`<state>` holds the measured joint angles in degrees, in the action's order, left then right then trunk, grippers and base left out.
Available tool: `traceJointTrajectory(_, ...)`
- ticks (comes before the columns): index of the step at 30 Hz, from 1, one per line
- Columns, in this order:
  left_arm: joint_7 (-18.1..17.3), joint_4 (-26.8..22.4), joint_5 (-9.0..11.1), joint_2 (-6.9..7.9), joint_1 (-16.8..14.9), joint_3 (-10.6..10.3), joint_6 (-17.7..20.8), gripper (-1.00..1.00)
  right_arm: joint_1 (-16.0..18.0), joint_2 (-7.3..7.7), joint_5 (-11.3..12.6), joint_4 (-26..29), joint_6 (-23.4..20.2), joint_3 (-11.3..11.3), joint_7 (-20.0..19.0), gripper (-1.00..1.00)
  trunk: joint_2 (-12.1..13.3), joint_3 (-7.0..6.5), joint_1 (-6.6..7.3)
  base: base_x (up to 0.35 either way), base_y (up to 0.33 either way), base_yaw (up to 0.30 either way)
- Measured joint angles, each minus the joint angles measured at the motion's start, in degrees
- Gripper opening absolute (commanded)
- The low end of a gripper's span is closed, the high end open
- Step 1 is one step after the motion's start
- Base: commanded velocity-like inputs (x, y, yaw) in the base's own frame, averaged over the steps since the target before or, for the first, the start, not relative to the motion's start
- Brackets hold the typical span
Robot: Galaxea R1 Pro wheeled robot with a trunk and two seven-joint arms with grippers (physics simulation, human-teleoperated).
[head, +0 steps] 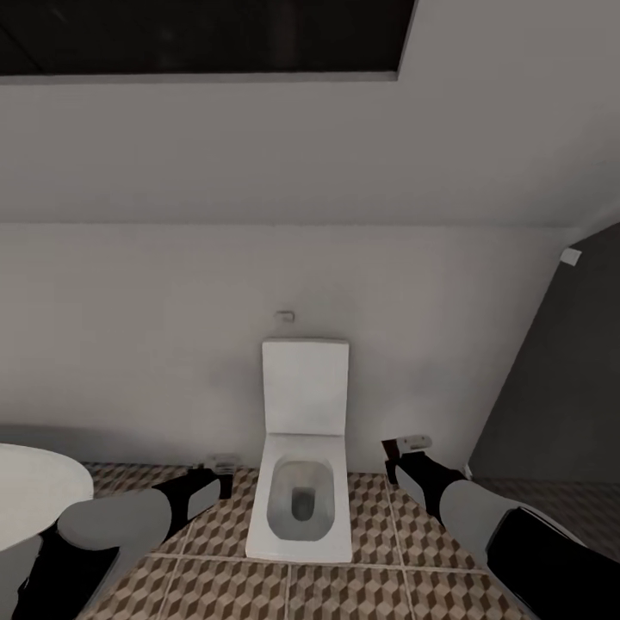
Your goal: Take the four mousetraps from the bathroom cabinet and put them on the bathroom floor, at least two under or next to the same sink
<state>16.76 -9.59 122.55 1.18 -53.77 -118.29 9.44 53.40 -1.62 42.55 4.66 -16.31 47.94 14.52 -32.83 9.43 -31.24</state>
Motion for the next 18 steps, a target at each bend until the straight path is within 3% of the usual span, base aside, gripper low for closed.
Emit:
traceJointTrajectory(10,0.2,0.1,0.0,0.03,1.0,0.0,0.0,-1.0,-0.2,-0.05,0.0,0.0,0.3,0.0,0.0,-1.0,-4.0,1.8,-2.2,0.0,0.0,0.0)
traceJointTrajectory(18,0.1,0.3,0.1,0.03,1.5,0.0,-0.1,-1.0,-2.0,-0.1,0.1,0.0,4.4,0.1,-0.2,-1.0,-7.2,3.24,-3.96,0.0,0.0,0.0)
